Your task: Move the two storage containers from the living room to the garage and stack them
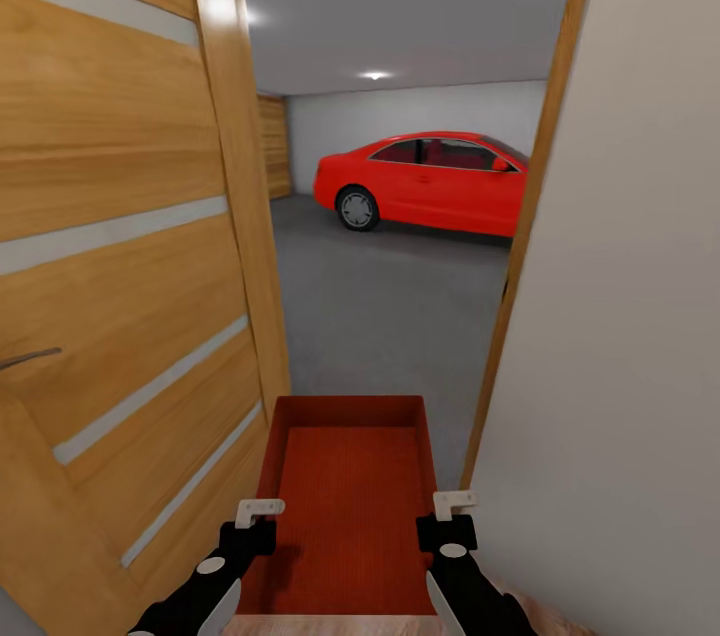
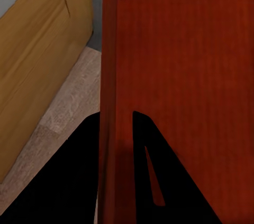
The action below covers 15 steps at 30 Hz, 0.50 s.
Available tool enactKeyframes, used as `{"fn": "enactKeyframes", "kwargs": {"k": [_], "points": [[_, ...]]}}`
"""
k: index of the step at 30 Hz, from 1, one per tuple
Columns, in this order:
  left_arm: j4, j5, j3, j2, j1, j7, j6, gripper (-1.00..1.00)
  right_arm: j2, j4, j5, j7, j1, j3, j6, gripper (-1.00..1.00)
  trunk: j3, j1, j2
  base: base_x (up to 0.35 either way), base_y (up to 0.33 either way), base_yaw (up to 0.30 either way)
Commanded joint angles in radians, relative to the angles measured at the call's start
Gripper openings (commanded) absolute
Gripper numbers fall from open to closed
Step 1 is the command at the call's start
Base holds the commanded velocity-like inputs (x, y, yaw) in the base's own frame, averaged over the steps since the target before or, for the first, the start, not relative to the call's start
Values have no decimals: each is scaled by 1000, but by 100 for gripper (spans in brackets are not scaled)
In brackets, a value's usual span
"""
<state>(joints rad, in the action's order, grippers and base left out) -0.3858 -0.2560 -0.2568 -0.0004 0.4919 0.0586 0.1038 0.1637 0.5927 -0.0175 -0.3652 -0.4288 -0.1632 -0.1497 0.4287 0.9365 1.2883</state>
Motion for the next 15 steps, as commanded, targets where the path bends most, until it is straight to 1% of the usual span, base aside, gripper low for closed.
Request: {"fn": "enactKeyframes", "kwargs": {"k": [1, 6, 12, 15], "points": [[4, -11, 1, 2, 1, 15, -5, -100, -16, 4, -45, -14, -1, -12, -10, -100, 1, 0, 1, 170, 188, -107], [4, -12, 1, 2, 2, 15, -5, -100, -16, 4, -44, -14, -1, -12, -10, -100, 1, 0, 1, 176, 193, -197], [4, -12, 1, 2, 1, 15, -4, -100, -16, 4, -44, -14, -1, -12, -10, -100, 1, 0, 1, 44, 46, -239], [4, -12, 1, 2, 1, 15, -4, -100, -16, 4, -44, -14, -1, -12, -10, -100, 1, 0, 1, 107, 91, -134]]}}
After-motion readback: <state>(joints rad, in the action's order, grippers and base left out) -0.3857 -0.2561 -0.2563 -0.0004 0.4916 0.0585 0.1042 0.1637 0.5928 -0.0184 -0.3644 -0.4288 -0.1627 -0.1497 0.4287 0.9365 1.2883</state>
